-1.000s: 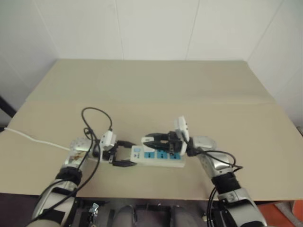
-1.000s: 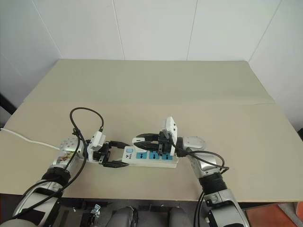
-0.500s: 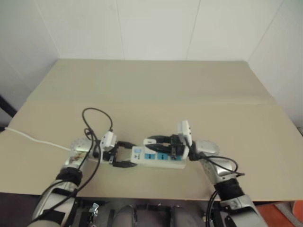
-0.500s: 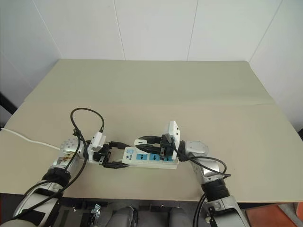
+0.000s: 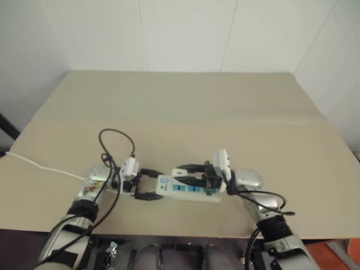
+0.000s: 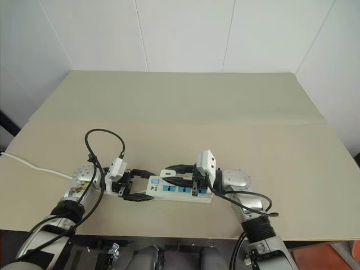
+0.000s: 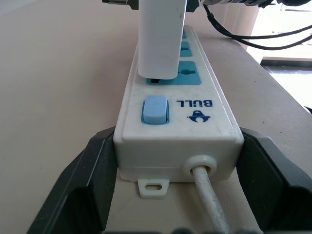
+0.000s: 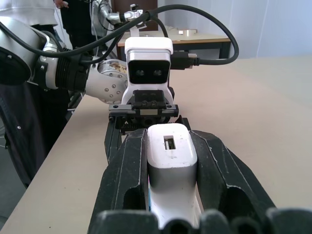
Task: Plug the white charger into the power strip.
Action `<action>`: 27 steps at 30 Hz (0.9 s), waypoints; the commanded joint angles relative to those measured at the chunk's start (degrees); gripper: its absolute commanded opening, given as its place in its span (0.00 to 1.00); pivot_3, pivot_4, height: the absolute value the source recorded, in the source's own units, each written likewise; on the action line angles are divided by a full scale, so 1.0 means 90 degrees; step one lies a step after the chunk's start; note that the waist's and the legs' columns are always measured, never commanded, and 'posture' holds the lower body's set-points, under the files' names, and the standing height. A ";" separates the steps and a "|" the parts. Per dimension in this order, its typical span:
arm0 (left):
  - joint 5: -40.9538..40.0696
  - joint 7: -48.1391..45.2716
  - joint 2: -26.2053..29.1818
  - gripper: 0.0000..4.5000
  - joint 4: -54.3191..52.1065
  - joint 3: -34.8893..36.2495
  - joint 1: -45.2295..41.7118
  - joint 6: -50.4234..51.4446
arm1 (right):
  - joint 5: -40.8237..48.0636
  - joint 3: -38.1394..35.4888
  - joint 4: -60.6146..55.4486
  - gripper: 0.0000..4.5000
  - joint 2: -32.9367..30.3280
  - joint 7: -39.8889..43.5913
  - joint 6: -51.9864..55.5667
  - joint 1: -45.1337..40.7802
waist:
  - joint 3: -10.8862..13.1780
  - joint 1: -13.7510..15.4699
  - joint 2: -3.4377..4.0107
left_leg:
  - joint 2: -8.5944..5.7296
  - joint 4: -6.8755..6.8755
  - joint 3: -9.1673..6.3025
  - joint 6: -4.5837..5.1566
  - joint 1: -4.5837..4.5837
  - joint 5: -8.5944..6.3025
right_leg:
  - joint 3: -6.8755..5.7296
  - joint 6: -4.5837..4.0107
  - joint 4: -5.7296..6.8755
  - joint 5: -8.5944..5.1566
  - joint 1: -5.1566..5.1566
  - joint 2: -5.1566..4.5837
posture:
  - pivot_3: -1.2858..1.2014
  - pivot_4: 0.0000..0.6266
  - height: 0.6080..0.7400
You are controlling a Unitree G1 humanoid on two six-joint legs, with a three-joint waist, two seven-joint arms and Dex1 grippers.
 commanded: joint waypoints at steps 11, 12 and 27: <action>0.0032 -0.0015 0.0065 0.72 -0.0060 0.0178 0.0111 0.0013 | -0.0591 0.0517 0.0393 0.25 -0.0206 -0.0137 0.0309 -0.0012 | -0.0010 -0.0020 -0.0006 | 0.0004 -0.0002 0.0001 0.0000 0.0022 0.0000 | 0.0002 0.0000 0.0004 0.0000 0.0014 0.0003 | 0.52 0.24 1.00; 0.0034 -0.0015 0.0064 0.72 -0.0062 0.0183 0.0112 0.0015 | -0.0576 0.0541 0.0391 0.25 -0.0231 -0.0138 0.0402 -0.0020 | -0.0011 -0.0021 -0.0007 | 0.0004 -0.0002 0.0002 0.0000 0.0022 0.0000 | 0.0003 -0.0001 0.0004 0.0000 0.0014 0.0003 | 0.52 0.24 1.00; 0.0075 -0.0015 0.0040 0.72 -0.0039 0.0195 0.0077 0.0005 | -0.0541 0.0639 0.0421 0.25 -0.0294 -0.0171 0.0706 -0.0023 | -0.0028 -0.0023 -0.0022 | 0.0005 -0.0010 0.0005 0.0000 0.0043 0.0000 | 0.0007 -0.0001 0.0005 0.0000 0.0027 0.0004 | 0.52 0.24 1.00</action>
